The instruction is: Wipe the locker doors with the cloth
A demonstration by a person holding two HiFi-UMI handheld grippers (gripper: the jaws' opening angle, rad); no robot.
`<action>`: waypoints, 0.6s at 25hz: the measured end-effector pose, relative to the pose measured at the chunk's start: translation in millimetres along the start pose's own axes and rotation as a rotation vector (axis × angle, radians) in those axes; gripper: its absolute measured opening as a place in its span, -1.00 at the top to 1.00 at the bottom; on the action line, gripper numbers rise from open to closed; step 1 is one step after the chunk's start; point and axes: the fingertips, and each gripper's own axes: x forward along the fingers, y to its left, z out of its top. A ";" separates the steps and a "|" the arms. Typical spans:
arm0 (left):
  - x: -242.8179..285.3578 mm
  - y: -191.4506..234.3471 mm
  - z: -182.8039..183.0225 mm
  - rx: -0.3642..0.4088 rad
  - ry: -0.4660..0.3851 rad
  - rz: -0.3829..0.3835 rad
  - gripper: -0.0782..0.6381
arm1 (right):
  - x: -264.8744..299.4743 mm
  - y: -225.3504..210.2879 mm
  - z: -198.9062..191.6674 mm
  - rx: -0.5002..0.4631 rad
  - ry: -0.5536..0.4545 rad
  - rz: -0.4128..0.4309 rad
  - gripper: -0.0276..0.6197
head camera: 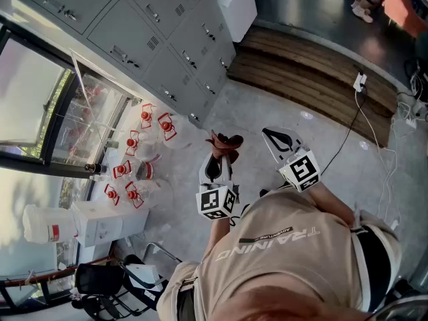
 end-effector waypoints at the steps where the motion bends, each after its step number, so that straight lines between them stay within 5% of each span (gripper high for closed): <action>1: 2.1 2.1 0.9 0.001 -0.001 -0.005 0.55 | 2.7 0.1 -0.4 0.001 0.004 -0.002 0.87; 15: 54.9 32.1 -0.4 -0.026 0.007 0.007 0.55 | 49.5 -31.9 -12.3 0.055 0.044 0.001 0.87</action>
